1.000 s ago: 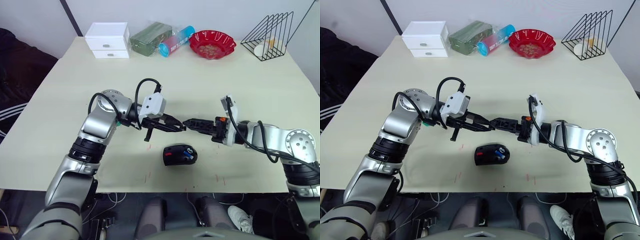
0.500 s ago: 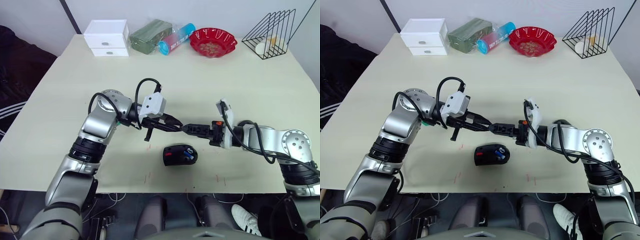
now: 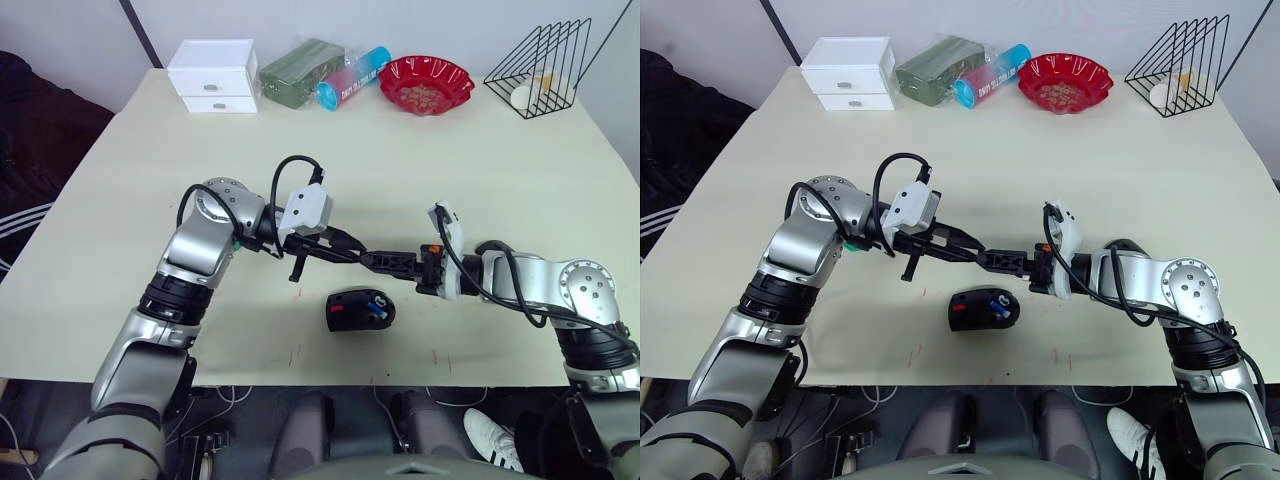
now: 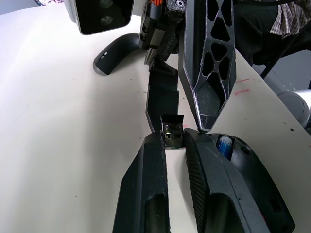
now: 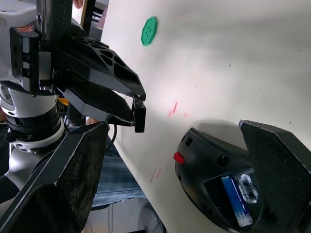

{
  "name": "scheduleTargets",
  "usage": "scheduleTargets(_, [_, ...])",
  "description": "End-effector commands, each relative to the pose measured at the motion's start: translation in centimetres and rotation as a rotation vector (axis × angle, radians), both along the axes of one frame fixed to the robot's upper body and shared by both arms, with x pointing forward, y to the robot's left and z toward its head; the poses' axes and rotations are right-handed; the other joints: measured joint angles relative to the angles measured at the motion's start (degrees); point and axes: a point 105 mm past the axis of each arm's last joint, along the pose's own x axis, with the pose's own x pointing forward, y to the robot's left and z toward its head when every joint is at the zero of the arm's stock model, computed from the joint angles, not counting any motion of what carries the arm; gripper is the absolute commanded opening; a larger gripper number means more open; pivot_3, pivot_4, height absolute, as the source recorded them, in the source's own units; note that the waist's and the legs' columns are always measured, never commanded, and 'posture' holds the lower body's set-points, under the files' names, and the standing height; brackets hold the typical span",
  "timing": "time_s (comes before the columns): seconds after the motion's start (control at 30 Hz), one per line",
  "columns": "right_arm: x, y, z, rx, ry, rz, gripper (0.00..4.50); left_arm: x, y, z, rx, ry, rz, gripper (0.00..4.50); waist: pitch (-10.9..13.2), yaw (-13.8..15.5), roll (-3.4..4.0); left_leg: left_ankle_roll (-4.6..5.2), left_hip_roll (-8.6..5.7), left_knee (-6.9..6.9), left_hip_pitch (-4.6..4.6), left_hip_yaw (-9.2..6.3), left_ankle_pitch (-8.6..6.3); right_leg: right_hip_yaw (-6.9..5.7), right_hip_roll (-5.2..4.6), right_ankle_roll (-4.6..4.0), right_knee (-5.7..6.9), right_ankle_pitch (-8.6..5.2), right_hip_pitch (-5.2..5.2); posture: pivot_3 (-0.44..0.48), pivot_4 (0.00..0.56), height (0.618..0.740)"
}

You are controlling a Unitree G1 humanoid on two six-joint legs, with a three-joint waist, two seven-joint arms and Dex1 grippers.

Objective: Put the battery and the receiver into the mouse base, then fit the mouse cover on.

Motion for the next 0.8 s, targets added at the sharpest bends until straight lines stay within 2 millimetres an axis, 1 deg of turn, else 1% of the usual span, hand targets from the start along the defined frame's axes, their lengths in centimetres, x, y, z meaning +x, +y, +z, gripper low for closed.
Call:
scheduleTargets(0.03, [0.33,-0.20,1.15,0.040,-0.023,-0.013,4.50,-0.69,-0.65,0.81,-0.002,-0.043,-0.052,0.06,0.00,0.00,0.00,0.00,0.00,0.00,0.00,0.00,0.00,0.00,0.00,0.00,0.00,0.00,0.00,0.000,0.150,0.740])
scheduleTargets(0.27, [0.33,-0.41,1.03,0.033,-0.020,-0.011,4.50,-0.53,-0.56,0.68,0.000,-0.044,-0.045,0.06,0.00,-0.01,0.00,0.00,0.00,0.00,0.00,0.01,0.00,0.00,0.00,0.00,0.00,0.00,0.00,0.000,0.150,0.740])
scheduleTargets(0.37, [0.49,-0.35,1.19,0.044,-0.021,-0.020,4.50,-0.77,-0.47,0.47,0.007,-0.042,-0.051,0.06,0.00,-0.01,0.00,0.00,0.00,0.00,0.00,0.00,0.00,0.00,0.00,0.00,0.00,0.00,0.00,0.000,0.150,0.740])
scheduleTargets(0.43, [0.60,-0.55,0.91,0.028,-0.012,-0.028,4.50,-0.77,-0.68,0.69,-0.016,-0.030,-0.043,0.06,0.00,-0.01,0.00,0.00,0.00,0.00,0.00,0.00,0.00,0.00,0.00,0.00,0.00,0.00,0.00,0.000,0.150,0.740])
scheduleTargets(0.57, [0.50,-0.50,0.67,0.024,-0.004,-0.028,4.50,-0.78,-0.69,0.66,-0.010,-0.035,-0.046,0.06,0.00,0.00,0.00,0.00,0.00,0.00,0.00,0.00,0.00,0.00,0.00,0.00,-0.01,0.00,0.00,0.000,0.150,0.740])
scheduleTargets(0.63, [0.61,-0.62,0.58,0.015,-0.001,-0.035,3.99,-0.78,-0.69,0.68,-0.012,-0.034,-0.046,0.06,0.00,-0.01,0.00,0.00,0.00,0.00,0.00,0.00,0.00,0.00,0.00,0.00,0.00,0.00,0.00,0.000,0.150,0.740])
scheduleTargets(0.7, [0.62,-0.78,0.46,0.005,0.001,-0.036,3.25,-0.67,-0.70,0.73,-0.014,-0.036,-0.042,0.06,0.00,-0.01,0.00,0.00,0.00,0.00,0.00,0.00,0.00,0.00,0.00,0.00,0.00,0.00,0.00,0.000,0.150,0.740])
scheduleTargets(0.73, [0.61,-0.84,0.40,0.001,0.002,-0.036,2.85,-0.63,-0.72,0.75,-0.015,-0.036,-0.040,0.06,0.00,-0.01,0.00,0.00,0.00,0.00,0.00,0.00,0.00,0.00,0.00,0.00,0.00,0.00,0.00,0.000,0.150,0.740])
scheduleTargets(0.8, [0.64,-0.87,0.36,0.001,0.004,-0.039,1.85,-0.57,-0.72,0.73,-0.014,-0.038,-0.037,0.06,0.00,-0.01,0.00,0.00,0.00,0.00,0.00,0.00,0.00,0.01,0.00,0.00,-0.01,0.00,0.00,0.000,0.150,0.740])
